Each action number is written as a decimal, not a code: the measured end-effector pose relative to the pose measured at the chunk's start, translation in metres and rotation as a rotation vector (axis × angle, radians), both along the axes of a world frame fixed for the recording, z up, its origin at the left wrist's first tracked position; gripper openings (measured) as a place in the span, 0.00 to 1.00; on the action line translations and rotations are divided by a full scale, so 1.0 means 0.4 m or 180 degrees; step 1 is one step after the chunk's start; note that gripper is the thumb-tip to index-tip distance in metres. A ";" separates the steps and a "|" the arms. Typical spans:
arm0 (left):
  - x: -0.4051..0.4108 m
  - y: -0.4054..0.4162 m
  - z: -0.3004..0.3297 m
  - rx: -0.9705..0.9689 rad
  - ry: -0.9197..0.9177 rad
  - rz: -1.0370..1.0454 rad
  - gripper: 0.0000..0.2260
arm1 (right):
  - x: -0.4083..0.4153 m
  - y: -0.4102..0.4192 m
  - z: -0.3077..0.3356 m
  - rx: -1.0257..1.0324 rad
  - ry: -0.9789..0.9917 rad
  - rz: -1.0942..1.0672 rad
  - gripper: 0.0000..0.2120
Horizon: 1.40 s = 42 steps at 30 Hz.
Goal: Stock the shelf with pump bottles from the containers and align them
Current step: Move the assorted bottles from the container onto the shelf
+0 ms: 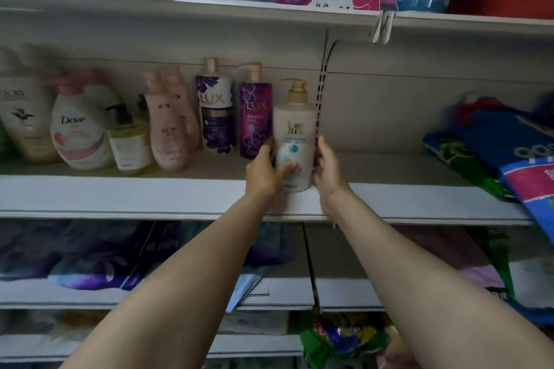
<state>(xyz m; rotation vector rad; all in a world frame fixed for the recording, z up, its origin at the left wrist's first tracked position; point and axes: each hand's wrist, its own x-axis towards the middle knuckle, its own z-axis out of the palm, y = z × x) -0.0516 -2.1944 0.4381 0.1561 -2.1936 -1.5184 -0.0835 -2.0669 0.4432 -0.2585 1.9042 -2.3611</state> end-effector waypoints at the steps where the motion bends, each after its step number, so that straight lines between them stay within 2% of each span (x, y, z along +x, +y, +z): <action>1: -0.016 -0.001 -0.002 0.0039 -0.0042 0.0019 0.22 | -0.017 -0.003 -0.003 0.0031 0.0022 -0.0030 0.24; 4: -0.062 -0.002 -0.006 0.0086 -0.0143 0.0075 0.20 | -0.067 -0.010 -0.011 0.0186 0.0136 -0.0168 0.20; 6: -0.089 -0.003 -0.007 0.0144 -0.0093 0.0012 0.23 | -0.092 -0.015 -0.015 0.0188 0.0160 -0.0275 0.18; 8: -0.115 -0.003 -0.011 0.0578 0.0055 -0.0180 0.25 | -0.113 -0.021 -0.018 0.0203 0.0154 -0.0313 0.16; 11: -0.156 -0.004 -0.012 0.0940 0.0176 -0.0285 0.26 | -0.149 -0.034 -0.020 0.0305 0.0080 -0.0354 0.23; 14: -0.202 -0.013 -0.011 0.0680 0.0072 -0.0265 0.30 | -0.179 -0.045 -0.029 0.0272 0.0030 -0.0439 0.28; 18: -0.250 -0.030 -0.019 0.0280 0.0007 -0.0121 0.31 | -0.197 -0.059 -0.045 0.0300 -0.0010 -0.0563 0.43; 25: -0.287 -0.027 -0.040 -0.0001 -0.0030 0.0074 0.29 | -0.218 -0.087 -0.057 0.0378 -0.0037 -0.0623 0.49; 34: -0.253 -0.018 -0.043 0.0002 -0.0218 0.0001 0.28 | -0.202 -0.085 -0.067 0.0450 0.0118 -0.0855 0.41; 37: -0.205 -0.025 -0.043 0.0324 -0.0363 0.0084 0.22 | -0.196 -0.076 -0.062 0.0406 0.0098 -0.1009 0.32; 40: -0.141 -0.051 -0.046 0.0314 -0.0673 0.0218 0.16 | -0.172 -0.068 -0.050 0.0564 0.0132 -0.1023 0.20; 42: -0.093 -0.063 -0.047 0.0550 -0.0734 0.0151 0.16 | -0.131 -0.064 -0.046 0.0817 0.0240 -0.0955 0.20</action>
